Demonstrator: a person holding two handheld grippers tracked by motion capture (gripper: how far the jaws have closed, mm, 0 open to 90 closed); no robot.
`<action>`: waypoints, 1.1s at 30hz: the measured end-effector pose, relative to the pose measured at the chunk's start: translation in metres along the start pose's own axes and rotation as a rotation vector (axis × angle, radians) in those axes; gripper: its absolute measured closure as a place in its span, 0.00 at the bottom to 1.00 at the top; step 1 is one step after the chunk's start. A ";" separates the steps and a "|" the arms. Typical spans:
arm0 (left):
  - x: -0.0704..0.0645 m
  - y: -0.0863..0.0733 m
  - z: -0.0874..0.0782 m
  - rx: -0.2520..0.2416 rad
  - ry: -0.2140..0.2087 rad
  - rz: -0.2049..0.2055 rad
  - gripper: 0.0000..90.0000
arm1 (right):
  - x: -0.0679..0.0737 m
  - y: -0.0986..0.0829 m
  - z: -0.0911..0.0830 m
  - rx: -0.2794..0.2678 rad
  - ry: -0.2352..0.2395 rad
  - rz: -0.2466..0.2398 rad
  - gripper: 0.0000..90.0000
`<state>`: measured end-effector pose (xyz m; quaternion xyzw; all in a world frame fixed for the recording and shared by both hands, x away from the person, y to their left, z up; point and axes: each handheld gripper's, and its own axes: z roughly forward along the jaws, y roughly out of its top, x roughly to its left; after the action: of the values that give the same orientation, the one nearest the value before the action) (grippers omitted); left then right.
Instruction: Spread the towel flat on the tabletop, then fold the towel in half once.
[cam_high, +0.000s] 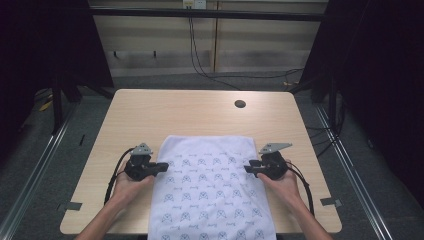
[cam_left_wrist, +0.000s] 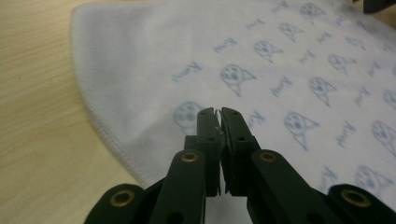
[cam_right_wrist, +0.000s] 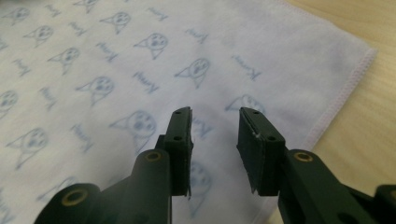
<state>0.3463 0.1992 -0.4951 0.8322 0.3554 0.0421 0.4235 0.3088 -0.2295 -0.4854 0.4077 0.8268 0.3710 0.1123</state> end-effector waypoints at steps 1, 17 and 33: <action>0.001 0.001 0.002 0.012 0.015 0.016 0.96 | -0.004 0.002 0.005 0.004 -0.005 0.010 0.73; -0.016 -0.016 -0.001 0.065 -0.027 0.070 0.94 | 0.008 -0.029 -0.015 0.083 0.023 0.002 0.76; -0.039 -0.025 -0.008 0.118 -0.109 0.082 0.99 | 0.024 -0.049 -0.050 0.063 0.053 0.018 0.82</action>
<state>0.3007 0.1901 -0.4994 0.8705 0.2995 -0.0067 0.3905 0.2399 -0.2562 -0.4823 0.4084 0.8372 0.3562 0.0740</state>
